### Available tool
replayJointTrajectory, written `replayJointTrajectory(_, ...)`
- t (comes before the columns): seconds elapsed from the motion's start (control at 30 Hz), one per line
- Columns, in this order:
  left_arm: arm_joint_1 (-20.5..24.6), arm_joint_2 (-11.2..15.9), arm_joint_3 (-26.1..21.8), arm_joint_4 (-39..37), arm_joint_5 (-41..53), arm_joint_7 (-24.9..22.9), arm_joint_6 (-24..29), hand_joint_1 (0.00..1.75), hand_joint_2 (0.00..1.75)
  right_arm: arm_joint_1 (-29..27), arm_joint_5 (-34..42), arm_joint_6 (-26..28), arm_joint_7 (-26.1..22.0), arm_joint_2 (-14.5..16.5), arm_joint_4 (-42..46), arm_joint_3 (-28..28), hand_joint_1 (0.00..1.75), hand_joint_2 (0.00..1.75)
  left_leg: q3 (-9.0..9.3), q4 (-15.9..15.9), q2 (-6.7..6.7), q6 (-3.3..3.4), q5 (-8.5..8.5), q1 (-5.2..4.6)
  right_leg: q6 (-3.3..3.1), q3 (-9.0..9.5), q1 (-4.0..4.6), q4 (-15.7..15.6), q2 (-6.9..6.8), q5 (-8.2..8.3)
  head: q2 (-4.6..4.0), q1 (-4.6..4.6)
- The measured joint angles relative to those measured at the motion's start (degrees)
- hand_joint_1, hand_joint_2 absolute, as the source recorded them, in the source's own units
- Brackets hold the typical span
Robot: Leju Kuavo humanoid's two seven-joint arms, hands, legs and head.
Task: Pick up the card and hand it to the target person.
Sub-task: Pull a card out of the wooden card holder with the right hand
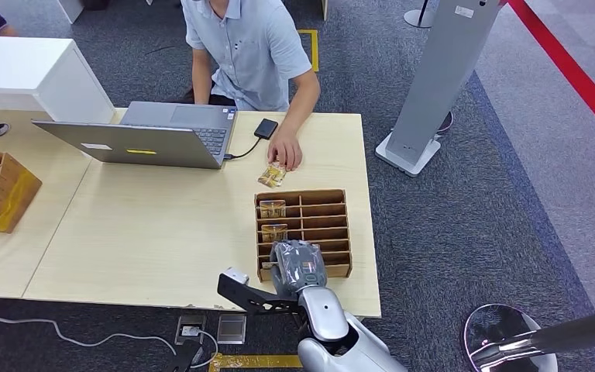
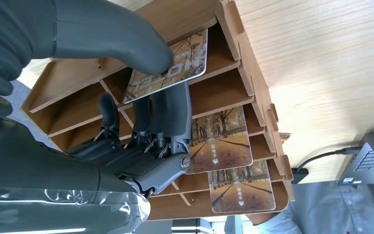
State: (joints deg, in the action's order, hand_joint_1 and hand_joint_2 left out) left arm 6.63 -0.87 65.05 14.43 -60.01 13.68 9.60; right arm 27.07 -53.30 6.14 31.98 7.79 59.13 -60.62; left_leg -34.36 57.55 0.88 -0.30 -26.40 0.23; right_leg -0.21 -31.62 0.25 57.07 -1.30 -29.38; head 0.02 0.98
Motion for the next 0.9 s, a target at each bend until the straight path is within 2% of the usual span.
replayJointTrajectory(0.1,0.0,0.0,0.0,0.0,0.3,0.0,0.0,0.00,1.75,-0.1,-0.2,-0.1,0.2,-0.1,0.1,0.3,1.36,1.75,0.00,0.0,0.00,0.00,0.00,0.00,0.00,0.00,0.00,0.0,0.00,0.00,0.01,0.00)
replayJointTrajectory(0.2,0.0,0.0,0.0,0.0,0.4,0.0,0.0,0.00,1.75,-0.3,-0.5,-0.2,0.3,-0.1,0.4,0.6,1.65,1.75,0.01,0.0,0.00,0.00,0.00,0.00,0.00,0.00,0.00,0.0,0.00,0.00,0.01,0.00)
replayJointTrajectory(0.27,0.0,0.0,0.0,0.0,0.4,0.0,-0.1,0.00,1.75,-0.4,-0.7,-0.2,0.3,-0.2,0.5,0.7,1.75,1.75,0.01,0.0,0.01,0.00,0.00,0.00,0.00,0.00,0.00,0.0,0.01,0.00,0.01,0.00)
replayJointTrajectory(0.7,0.0,0.0,0.0,0.0,0.6,0.4,0.5,0.00,1.75,-1.0,-0.7,0.1,-0.5,-0.6,1.9,1.2,1.75,1.75,-0.01,0.0,0.01,0.00,0.00,0.00,0.00,-0.01,0.00,0.0,0.01,0.00,0.00,0.00)
replayJointTrajectory(0.9,0.0,0.0,0.0,0.0,-0.2,0.8,0.6,0.00,1.75,-2.1,1.8,0.5,-1.6,-1.9,6.4,2.3,1.75,1.75,0.00,0.0,0.01,0.00,0.00,0.00,0.00,-0.01,0.00,0.0,0.01,0.00,0.00,0.00)
